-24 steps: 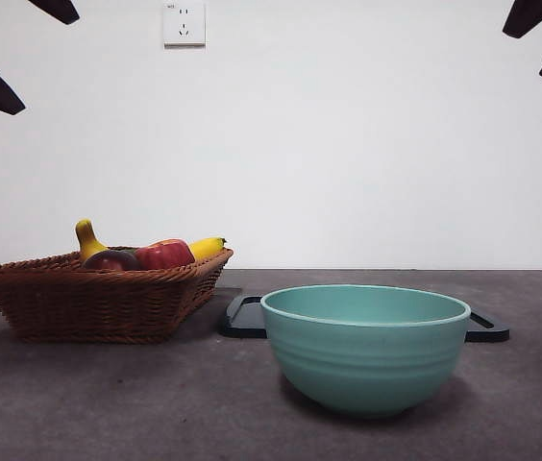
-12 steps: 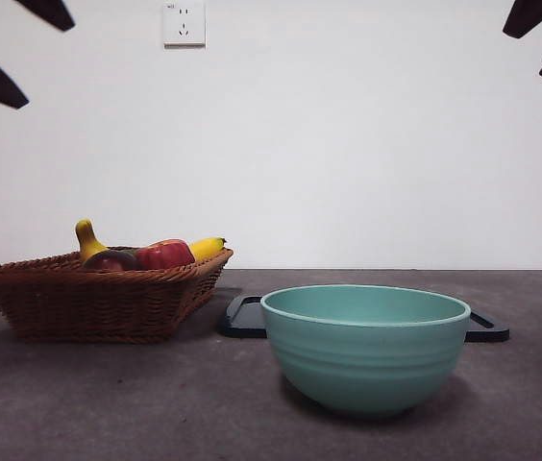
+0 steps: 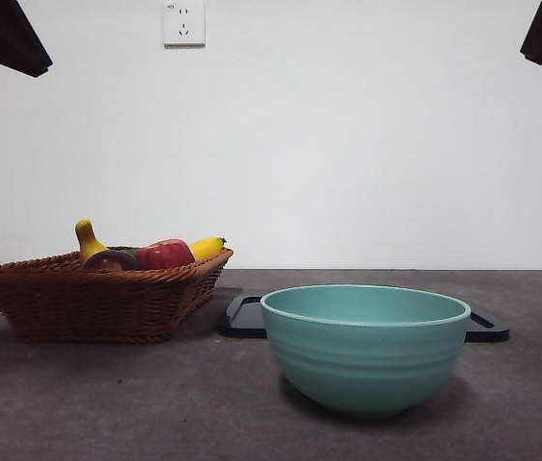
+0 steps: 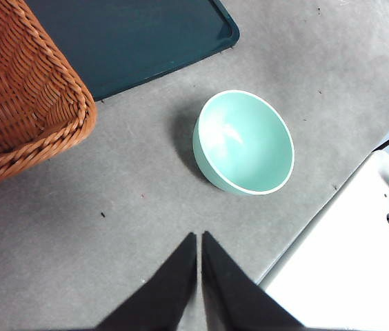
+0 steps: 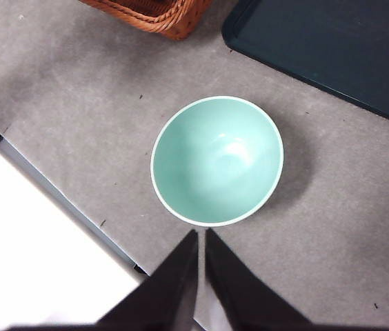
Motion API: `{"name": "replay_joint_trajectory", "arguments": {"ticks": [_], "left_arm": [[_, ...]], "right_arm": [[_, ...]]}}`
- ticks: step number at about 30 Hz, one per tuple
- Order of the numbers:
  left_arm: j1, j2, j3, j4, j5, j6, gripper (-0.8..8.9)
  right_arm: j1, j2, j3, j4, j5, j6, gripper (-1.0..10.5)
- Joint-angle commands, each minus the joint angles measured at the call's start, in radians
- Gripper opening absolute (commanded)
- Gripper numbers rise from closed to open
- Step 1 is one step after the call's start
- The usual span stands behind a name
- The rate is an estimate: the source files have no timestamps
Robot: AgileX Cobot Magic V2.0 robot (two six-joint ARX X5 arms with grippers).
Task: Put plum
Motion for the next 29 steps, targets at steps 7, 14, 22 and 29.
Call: {"name": "replay_joint_trajectory", "arguments": {"ticks": [7, 14, 22, 29], "left_arm": [[-0.004, 0.006, 0.018, 0.009, 0.006, 0.012, 0.07], [-0.004, 0.006, 0.018, 0.009, 0.006, 0.012, 0.08], [0.007, -0.031, 0.018, 0.040, 0.000, 0.019, 0.08], [0.142, -0.190, 0.012, 0.291, -0.091, 0.114, 0.07]], "right_arm": [[0.006, 0.008, 0.018, 0.010, 0.000, 0.003, 0.0], [0.006, 0.008, 0.018, 0.010, 0.000, 0.003, 0.0], [0.006, 0.008, 0.018, 0.010, 0.000, 0.003, 0.0], [0.006, 0.007, 0.018, 0.010, 0.000, 0.003, 0.0]]}}
